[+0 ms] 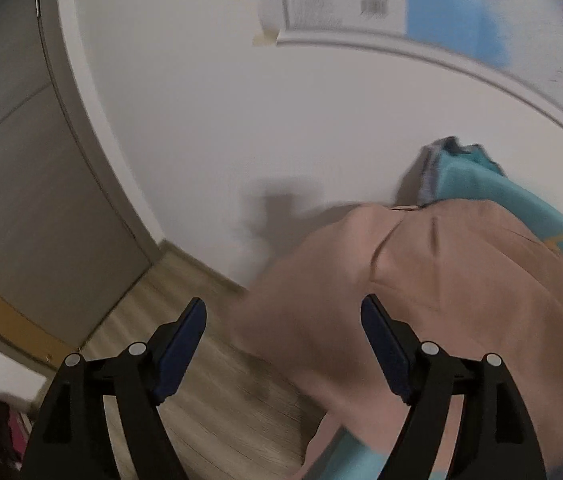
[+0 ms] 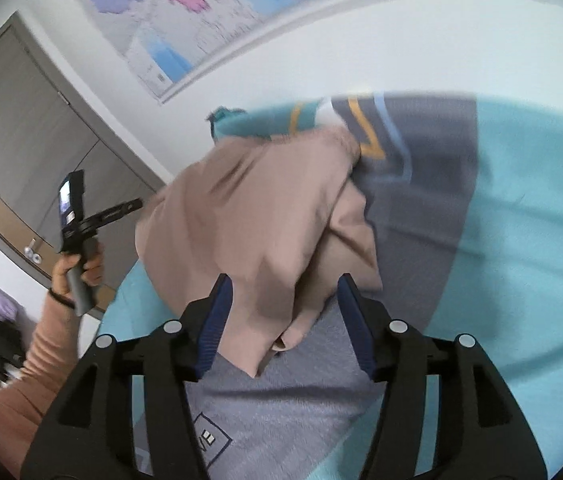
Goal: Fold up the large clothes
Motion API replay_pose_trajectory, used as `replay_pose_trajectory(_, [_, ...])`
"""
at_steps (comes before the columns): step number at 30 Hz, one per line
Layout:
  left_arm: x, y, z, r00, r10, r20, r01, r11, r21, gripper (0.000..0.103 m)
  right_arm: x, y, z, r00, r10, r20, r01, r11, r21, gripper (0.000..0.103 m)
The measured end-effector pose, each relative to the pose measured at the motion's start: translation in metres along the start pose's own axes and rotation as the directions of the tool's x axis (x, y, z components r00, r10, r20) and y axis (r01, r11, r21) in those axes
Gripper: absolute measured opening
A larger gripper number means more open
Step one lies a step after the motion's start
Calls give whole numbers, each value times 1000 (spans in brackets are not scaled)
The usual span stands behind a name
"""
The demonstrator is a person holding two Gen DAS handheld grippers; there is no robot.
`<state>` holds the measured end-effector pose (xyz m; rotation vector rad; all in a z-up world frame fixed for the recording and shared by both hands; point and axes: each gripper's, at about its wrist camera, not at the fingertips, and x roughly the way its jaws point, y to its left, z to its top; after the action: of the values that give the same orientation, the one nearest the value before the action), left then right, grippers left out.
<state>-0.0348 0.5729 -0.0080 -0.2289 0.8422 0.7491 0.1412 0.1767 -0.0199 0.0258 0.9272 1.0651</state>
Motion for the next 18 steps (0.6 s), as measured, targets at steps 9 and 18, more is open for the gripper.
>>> replay_pose_trajectory(9, [-54, -66, -38, 974, -215, 77, 203, 970, 135, 77, 4, 40, 17, 995, -48, 85, 62, 984, -166, 55])
replay_pose_trajectory(18, [-30, -134, -83, 962, -273, -24, 272, 940, 207, 79, 82, 19, 12, 990, -123, -72, 112, 984, -135, 47])
